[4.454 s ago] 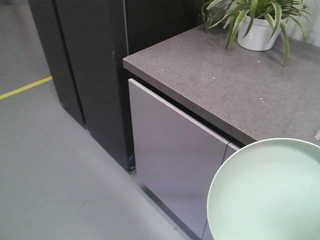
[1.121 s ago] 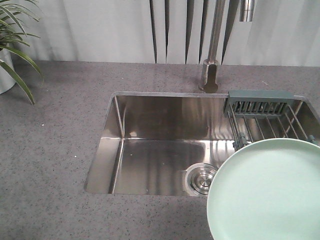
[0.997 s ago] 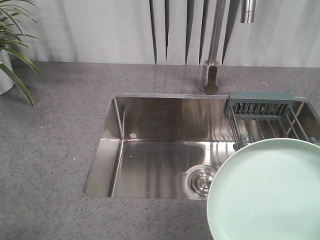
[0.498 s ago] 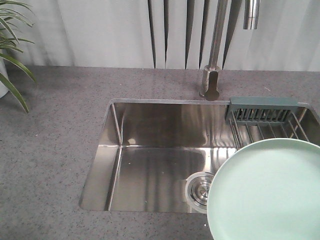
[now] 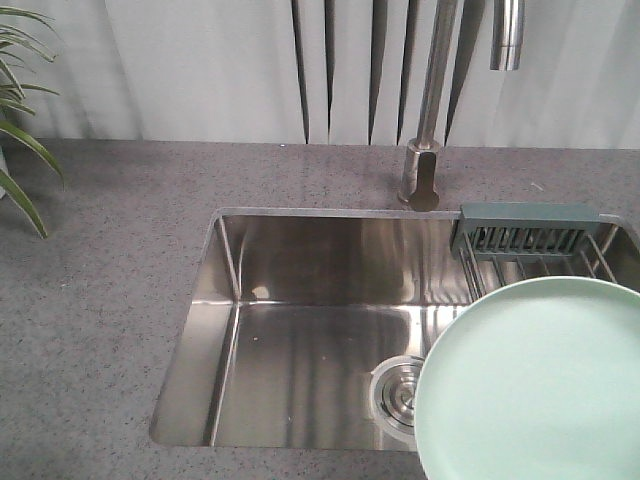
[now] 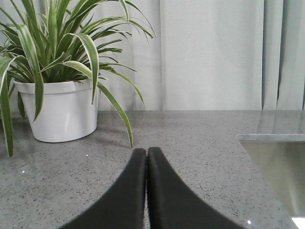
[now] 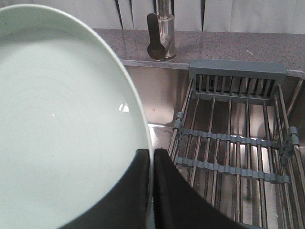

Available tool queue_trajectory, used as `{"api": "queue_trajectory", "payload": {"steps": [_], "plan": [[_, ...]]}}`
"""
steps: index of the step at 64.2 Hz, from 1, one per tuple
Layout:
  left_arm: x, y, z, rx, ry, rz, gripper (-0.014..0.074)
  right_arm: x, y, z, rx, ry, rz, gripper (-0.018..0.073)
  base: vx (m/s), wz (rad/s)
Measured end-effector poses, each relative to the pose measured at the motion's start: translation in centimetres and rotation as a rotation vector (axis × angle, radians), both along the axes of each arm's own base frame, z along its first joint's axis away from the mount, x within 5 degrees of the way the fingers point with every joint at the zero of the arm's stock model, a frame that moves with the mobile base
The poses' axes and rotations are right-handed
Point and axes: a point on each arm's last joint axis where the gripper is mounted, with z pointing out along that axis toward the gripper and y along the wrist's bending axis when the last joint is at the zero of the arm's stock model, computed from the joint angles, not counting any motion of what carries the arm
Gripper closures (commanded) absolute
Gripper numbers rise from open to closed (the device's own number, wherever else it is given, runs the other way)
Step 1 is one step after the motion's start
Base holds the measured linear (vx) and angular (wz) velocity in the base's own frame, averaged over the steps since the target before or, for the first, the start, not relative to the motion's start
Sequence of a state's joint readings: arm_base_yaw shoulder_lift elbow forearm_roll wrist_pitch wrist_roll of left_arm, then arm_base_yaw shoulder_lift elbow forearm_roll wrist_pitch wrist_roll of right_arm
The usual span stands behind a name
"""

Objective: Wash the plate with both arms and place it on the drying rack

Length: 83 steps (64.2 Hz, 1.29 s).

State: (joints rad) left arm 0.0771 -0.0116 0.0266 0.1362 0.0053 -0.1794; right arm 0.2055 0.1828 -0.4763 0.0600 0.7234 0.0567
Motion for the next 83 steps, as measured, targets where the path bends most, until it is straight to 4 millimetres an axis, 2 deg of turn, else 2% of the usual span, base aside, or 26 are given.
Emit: {"api": "queue_trajectory", "payload": {"steps": [83], "plan": [[0.00, -0.01, 0.05, 0.000, -0.005, -0.001, 0.0602, 0.00, 0.00, 0.00, 0.000, 0.000, 0.000, 0.0564, 0.02, -0.01]]}}
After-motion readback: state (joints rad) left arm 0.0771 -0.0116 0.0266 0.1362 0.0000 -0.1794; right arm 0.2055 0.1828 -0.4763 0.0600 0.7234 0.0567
